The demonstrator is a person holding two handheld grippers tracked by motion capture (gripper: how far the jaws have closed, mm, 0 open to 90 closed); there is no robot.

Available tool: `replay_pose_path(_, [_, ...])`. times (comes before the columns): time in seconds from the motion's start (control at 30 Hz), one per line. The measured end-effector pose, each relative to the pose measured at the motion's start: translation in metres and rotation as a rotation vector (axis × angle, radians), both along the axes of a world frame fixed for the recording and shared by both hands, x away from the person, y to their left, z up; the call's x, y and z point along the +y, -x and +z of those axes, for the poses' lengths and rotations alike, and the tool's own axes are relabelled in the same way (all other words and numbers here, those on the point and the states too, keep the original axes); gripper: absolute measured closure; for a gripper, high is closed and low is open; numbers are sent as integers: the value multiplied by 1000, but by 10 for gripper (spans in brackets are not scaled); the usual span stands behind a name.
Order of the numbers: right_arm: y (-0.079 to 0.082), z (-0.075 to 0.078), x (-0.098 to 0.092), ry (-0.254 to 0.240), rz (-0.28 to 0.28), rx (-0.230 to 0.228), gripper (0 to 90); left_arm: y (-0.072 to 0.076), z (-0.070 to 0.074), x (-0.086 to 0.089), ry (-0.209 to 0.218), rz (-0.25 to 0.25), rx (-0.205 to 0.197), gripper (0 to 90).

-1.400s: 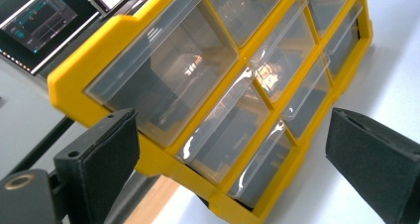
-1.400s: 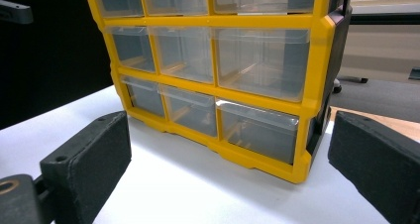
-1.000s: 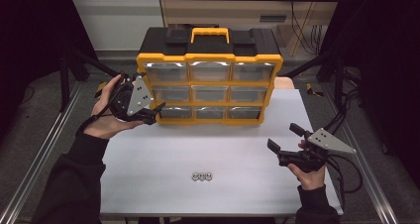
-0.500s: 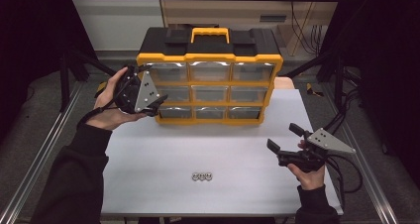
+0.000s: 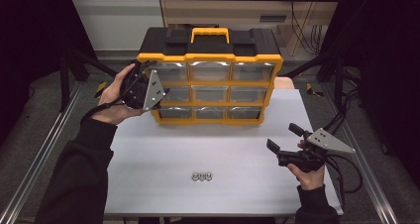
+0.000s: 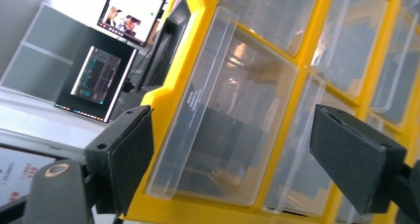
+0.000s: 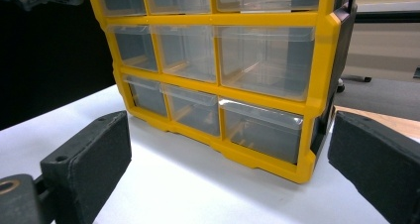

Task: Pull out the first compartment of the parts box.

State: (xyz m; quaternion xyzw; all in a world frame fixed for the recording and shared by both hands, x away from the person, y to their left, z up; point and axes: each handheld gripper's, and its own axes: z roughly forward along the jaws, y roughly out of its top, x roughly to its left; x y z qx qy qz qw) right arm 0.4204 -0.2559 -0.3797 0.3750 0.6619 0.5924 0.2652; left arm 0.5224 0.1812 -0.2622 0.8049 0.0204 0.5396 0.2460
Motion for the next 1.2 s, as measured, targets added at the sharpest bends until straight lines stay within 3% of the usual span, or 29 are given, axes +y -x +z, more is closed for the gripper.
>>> replay_pose_path(0.37, [0,-1,1,2,1,6,36,-6,-2,-3,-64,5,-88,313])
replay_pose_path(0.53, [0,-1,2,2,0,8,36,-8,-5,-6,-106,8,-105,368])
replay_pose_path(0.7, [0,-1,0,11,12,-10,36,-9,-8,-10,-142,23,-146,427])
replay_pose_path(0.73, [0,0,1,-6,7,4,36,-9,-8,-10,-139,19,-152,452])
replay_pose_path(1.2, [0,0,0,-1,8,-7,37,-9,-14,-17,-185,48,-234,596])
